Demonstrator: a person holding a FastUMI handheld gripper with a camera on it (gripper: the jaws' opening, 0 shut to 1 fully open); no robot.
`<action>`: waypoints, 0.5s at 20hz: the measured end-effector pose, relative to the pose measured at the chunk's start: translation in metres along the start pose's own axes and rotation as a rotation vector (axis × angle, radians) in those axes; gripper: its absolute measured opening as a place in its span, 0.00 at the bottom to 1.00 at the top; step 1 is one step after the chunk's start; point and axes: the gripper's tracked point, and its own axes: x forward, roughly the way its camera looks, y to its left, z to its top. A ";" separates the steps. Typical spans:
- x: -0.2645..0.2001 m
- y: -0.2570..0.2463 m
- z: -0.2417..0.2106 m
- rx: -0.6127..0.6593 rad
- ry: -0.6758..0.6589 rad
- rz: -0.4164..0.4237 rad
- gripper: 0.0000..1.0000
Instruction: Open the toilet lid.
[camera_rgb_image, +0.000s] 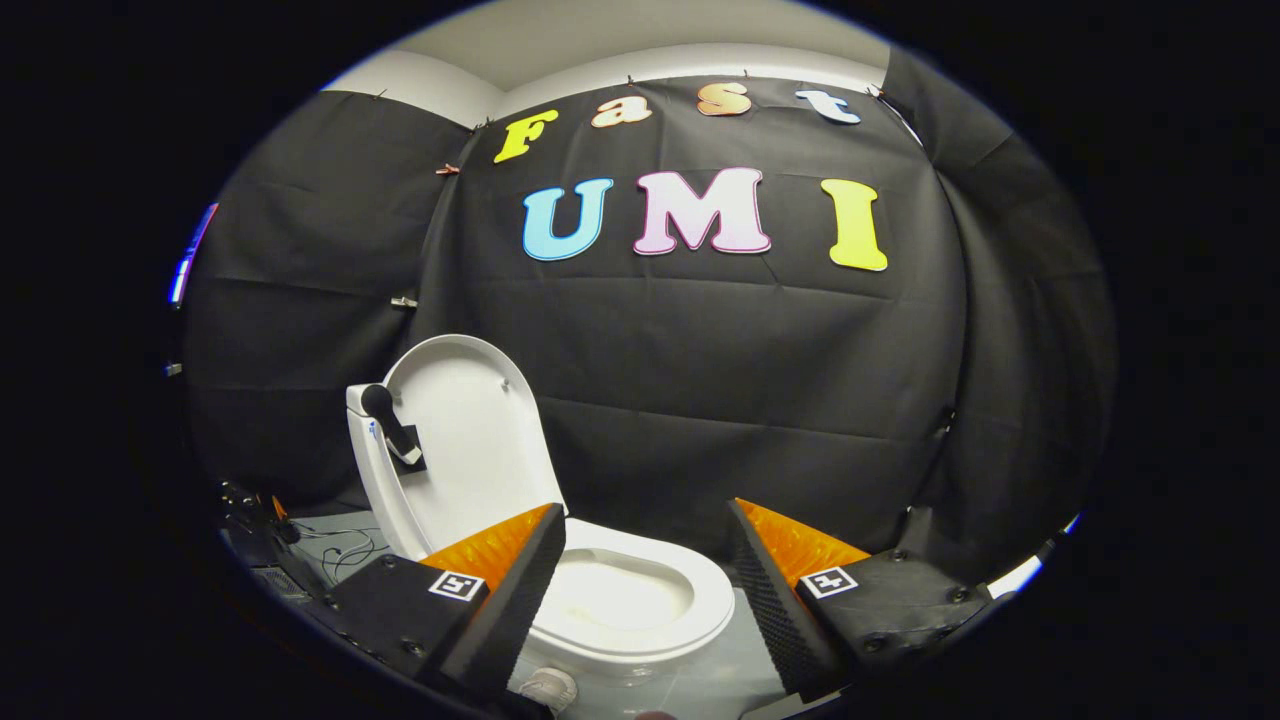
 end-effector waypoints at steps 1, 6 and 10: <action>0.000 0.000 0.000 -0.002 0.001 0.000 0.99; 0.000 -0.001 0.000 -0.007 -0.002 0.002 0.99; 0.000 0.001 -0.001 -0.008 0.001 0.003 0.99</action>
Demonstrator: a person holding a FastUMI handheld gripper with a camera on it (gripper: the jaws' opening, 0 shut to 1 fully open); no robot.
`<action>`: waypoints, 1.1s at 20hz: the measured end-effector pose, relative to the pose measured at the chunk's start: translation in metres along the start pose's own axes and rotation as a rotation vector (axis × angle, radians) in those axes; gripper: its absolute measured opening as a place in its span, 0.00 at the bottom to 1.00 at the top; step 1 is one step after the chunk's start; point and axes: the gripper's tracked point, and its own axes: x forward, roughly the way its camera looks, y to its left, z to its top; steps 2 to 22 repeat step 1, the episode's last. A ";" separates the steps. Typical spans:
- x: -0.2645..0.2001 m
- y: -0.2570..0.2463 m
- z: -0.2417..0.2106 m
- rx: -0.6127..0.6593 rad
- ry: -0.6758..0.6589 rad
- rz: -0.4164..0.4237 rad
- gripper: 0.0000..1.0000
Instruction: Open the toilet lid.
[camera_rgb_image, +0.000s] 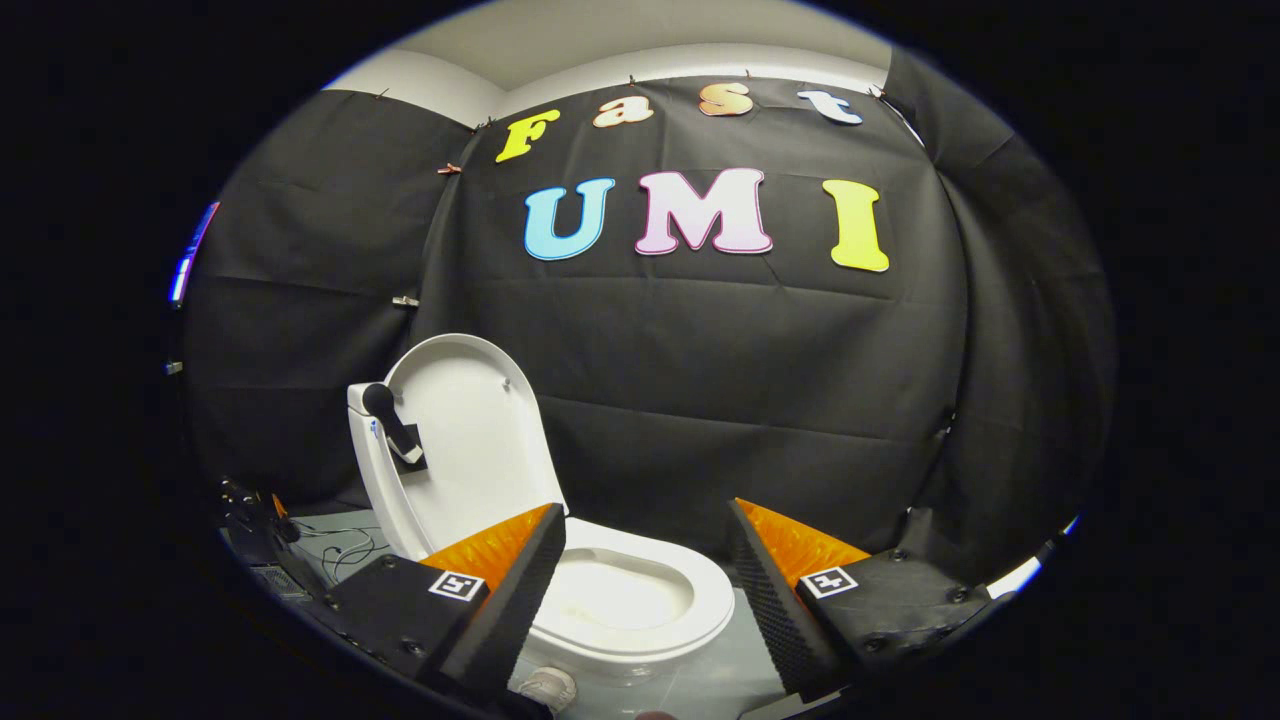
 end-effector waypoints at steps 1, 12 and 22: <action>0.000 0.001 0.000 -0.002 0.000 0.001 0.99; 0.000 0.001 0.000 -0.002 0.000 0.001 0.99; 0.000 0.001 0.000 -0.002 0.000 0.001 0.99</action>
